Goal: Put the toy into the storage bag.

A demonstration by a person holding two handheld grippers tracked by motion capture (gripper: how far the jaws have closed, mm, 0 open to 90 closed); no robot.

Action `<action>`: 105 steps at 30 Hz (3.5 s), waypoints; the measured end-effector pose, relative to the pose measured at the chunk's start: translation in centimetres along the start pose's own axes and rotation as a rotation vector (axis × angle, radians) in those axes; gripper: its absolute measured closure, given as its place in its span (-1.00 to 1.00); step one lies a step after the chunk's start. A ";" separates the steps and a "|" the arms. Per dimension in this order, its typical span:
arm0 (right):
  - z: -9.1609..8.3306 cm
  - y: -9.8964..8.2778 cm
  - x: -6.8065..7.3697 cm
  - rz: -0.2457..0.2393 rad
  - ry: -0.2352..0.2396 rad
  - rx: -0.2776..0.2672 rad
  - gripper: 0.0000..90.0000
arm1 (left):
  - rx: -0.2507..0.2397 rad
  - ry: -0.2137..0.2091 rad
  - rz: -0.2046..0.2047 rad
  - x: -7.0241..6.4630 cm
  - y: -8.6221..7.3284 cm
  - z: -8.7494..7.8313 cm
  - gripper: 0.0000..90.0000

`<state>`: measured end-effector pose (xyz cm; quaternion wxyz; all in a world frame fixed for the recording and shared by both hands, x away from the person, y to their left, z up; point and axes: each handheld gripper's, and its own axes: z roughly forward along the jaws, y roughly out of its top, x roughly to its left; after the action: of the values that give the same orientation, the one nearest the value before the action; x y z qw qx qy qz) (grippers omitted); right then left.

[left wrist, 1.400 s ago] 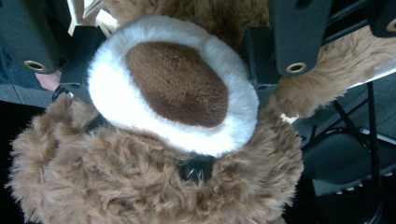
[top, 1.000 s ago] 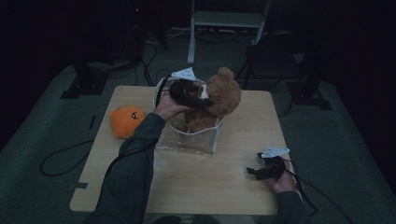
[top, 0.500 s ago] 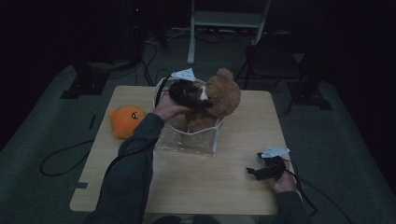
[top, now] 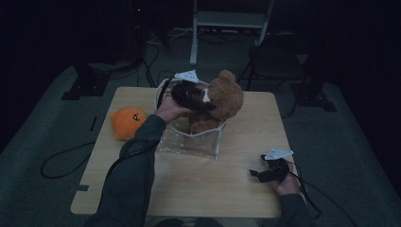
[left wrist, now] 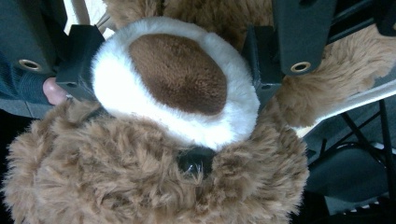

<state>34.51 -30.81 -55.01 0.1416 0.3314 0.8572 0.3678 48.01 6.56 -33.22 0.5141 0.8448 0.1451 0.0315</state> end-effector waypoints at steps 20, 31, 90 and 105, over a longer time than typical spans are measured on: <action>0.0 0.0 0.0 -0.001 0.000 0.000 -0.74 | 0.015 0.005 -0.042 0.3 -0.1 0.1 -0.43; 0.0 0.0 0.0 0.000 0.000 0.000 -0.74 | -0.005 0.000 -0.031 0.2 -0.2 0.1 -0.50; 0.0 0.0 0.0 -0.002 -0.001 -0.001 -0.74 | 0.056 0.061 0.016 -0.7 0.2 1.7 0.07; 0.0 0.0 0.0 -0.001 0.000 -0.002 -0.74 | 0.163 0.004 0.069 -2.4 0.3 2.5 0.14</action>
<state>34.52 -30.81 -55.02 0.1420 0.3308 0.8570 0.3687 46.30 3.59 -33.91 0.4420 0.8883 0.1188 0.0389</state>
